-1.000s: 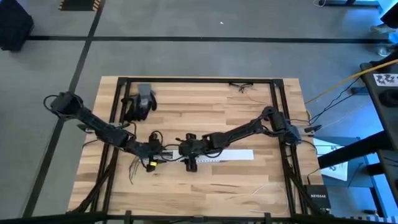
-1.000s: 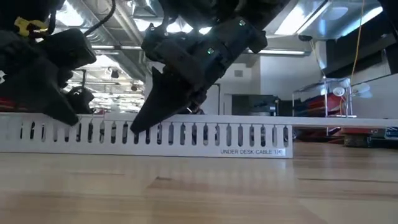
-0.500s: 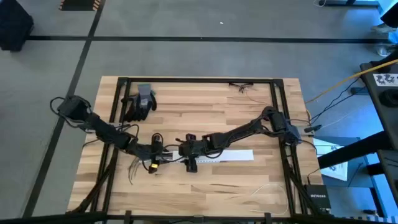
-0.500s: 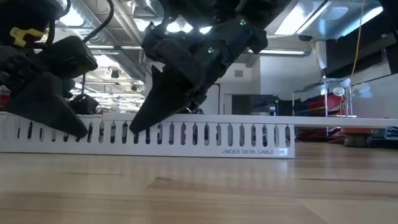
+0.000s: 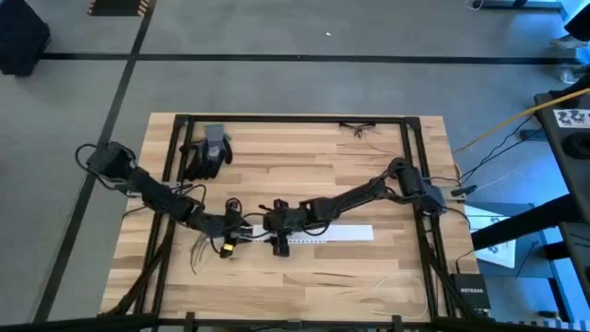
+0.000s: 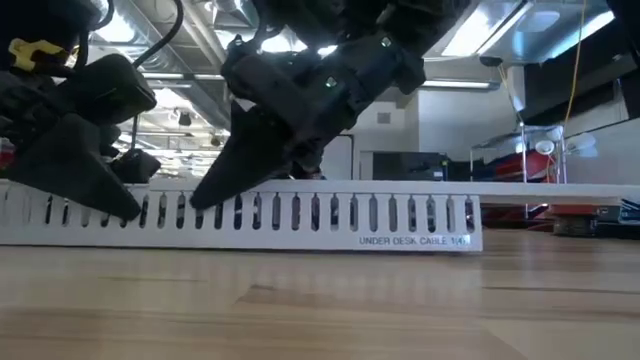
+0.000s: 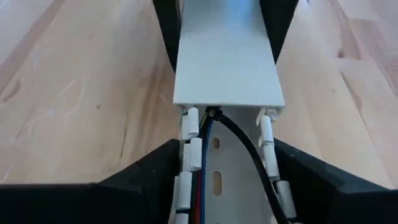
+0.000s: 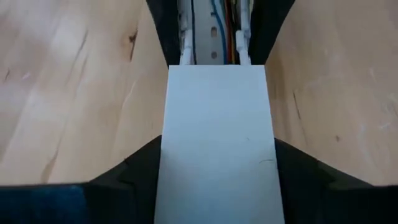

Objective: Ziptie cables
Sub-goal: Close the cable duct

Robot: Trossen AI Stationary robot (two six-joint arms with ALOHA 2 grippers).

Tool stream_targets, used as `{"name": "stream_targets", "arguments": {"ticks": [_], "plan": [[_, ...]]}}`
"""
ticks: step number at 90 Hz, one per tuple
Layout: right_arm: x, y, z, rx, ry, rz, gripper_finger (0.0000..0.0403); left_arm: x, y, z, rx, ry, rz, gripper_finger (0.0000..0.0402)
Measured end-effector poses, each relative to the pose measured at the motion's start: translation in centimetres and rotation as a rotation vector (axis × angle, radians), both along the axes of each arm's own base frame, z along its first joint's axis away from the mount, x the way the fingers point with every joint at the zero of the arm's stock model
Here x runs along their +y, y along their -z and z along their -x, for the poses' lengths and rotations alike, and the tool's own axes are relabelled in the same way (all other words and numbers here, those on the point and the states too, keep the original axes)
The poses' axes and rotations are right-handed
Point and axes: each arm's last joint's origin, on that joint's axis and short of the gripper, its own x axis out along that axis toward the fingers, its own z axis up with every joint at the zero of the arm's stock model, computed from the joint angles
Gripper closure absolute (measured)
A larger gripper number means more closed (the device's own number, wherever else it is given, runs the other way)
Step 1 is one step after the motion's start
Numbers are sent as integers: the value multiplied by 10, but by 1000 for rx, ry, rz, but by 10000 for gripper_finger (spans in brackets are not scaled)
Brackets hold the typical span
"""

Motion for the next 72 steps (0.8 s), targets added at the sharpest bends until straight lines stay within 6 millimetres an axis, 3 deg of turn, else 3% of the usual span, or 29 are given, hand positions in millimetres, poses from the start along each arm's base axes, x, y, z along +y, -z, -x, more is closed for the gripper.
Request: {"name": "stream_targets", "arguments": {"ticks": [23,50,72], "plan": [[1,-1,-3,-45,17,11,174,-5,3,-13,3,2,-42,183],[1,1,2,18,12,52,174,-13,5,-29,14,9,-77,181],[-4,0,1,26,26,93,174,-6,3,-35,7,-15,-36,125]]}}
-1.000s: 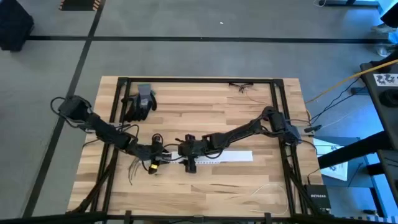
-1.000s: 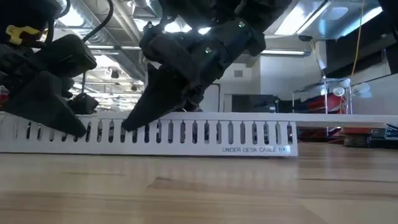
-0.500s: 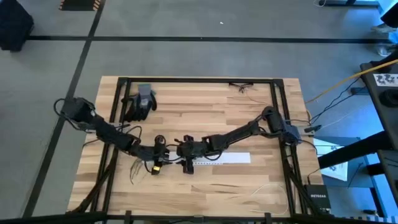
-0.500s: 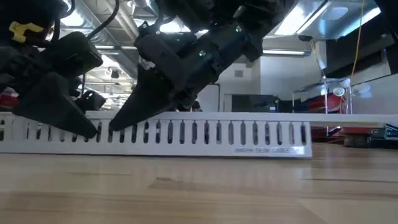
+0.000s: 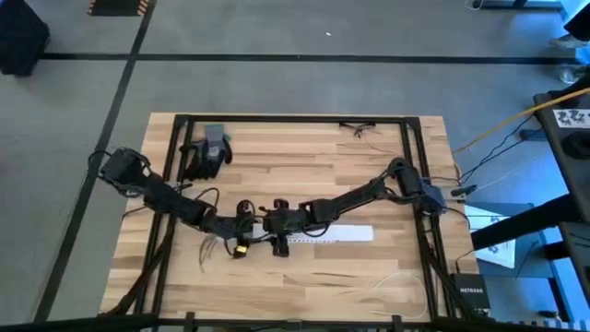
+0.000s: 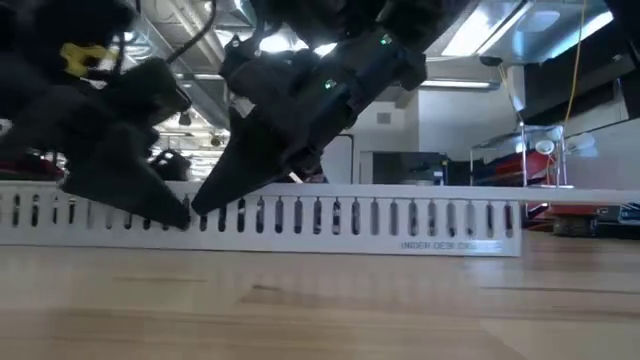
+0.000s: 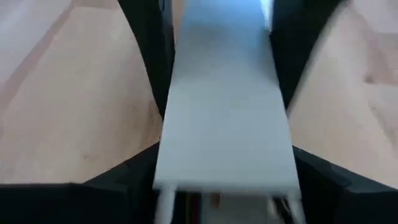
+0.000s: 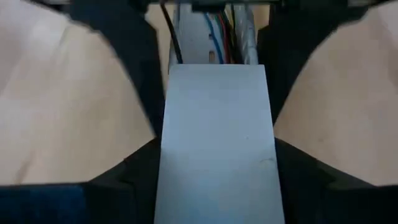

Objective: Ziptie cables
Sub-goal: Close the cable duct

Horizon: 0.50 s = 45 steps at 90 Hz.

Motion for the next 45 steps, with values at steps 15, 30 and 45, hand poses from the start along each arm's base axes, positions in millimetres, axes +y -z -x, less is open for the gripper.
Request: {"name": "stream_targets", "arguments": {"ticks": [15,30,45], "plan": [[0,1,1,7,-10,9,174,1,-8,3,28,36,-2,100],[0,1,1,21,-15,8,174,2,-31,9,100,41,-28,96],[0,2,2,26,-16,8,174,6,-51,19,167,36,-43,96]]}}
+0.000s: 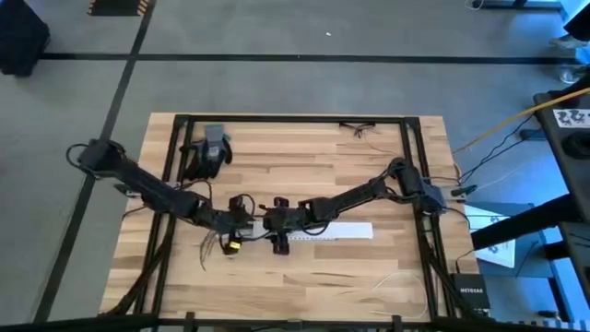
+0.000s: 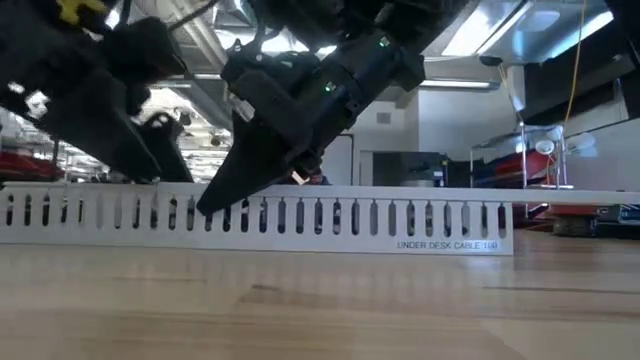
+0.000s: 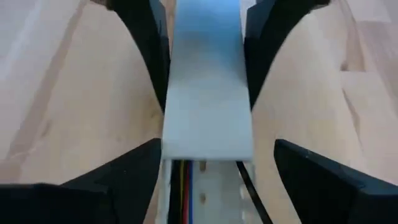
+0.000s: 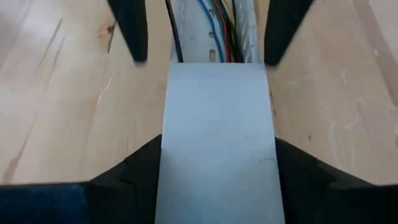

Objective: Ziptie cables
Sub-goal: Close the cable duct

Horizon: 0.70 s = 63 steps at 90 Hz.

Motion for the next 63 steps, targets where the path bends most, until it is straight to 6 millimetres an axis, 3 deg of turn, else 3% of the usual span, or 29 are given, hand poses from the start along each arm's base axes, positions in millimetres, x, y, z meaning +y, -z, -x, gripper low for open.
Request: {"name": "stream_targets", "arguments": {"ticks": [18,41,63], "plan": [[0,1,0,4,-1,0,174,1,6,11,105,-32,5,96],[0,1,1,4,-15,4,174,0,25,15,-12,-18,42,102],[1,1,1,2,-18,6,174,1,28,15,-32,-13,34,112]]}}
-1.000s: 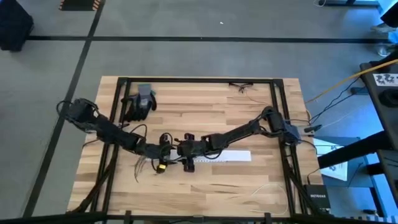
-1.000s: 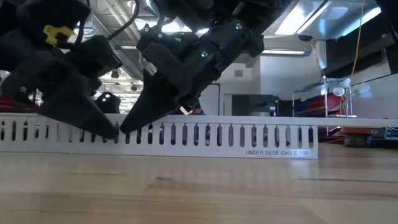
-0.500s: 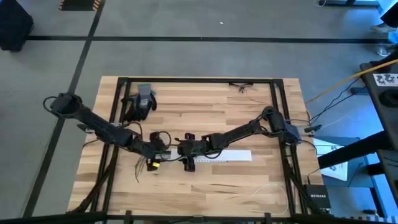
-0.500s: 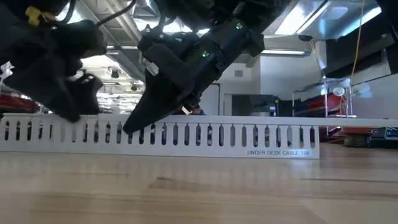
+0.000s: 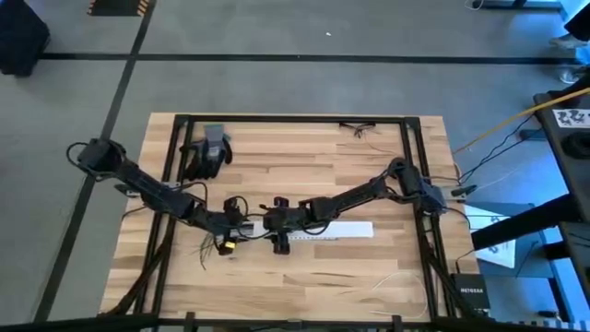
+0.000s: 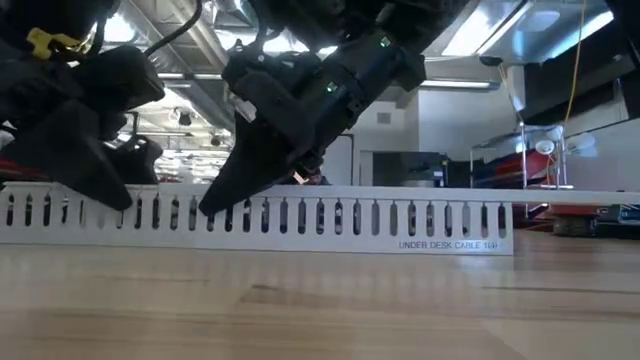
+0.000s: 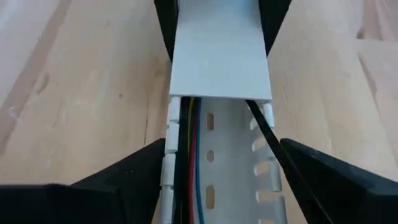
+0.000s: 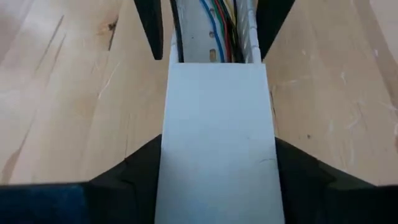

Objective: Ziptie cables
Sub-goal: Close the cable duct

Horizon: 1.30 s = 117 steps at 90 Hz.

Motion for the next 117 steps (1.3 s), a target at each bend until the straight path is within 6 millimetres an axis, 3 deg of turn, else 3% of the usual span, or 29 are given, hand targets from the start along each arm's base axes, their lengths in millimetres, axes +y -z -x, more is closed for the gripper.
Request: {"name": "stream_targets", "arguments": {"ticks": [23,40,81,97,117], "plan": [[1,1,1,8,-7,-1,174,-3,9,-7,-19,16,-25,213],[1,0,0,-4,-21,-18,174,-4,13,-9,-18,28,-31,238],[4,0,-2,-42,-35,-38,174,-8,17,-25,-93,57,-32,232],[3,0,-1,-17,-12,-31,174,-7,12,-27,-98,52,-26,181],[0,-3,-4,-42,-5,-8,174,-7,-16,-20,28,44,-23,125]]}}
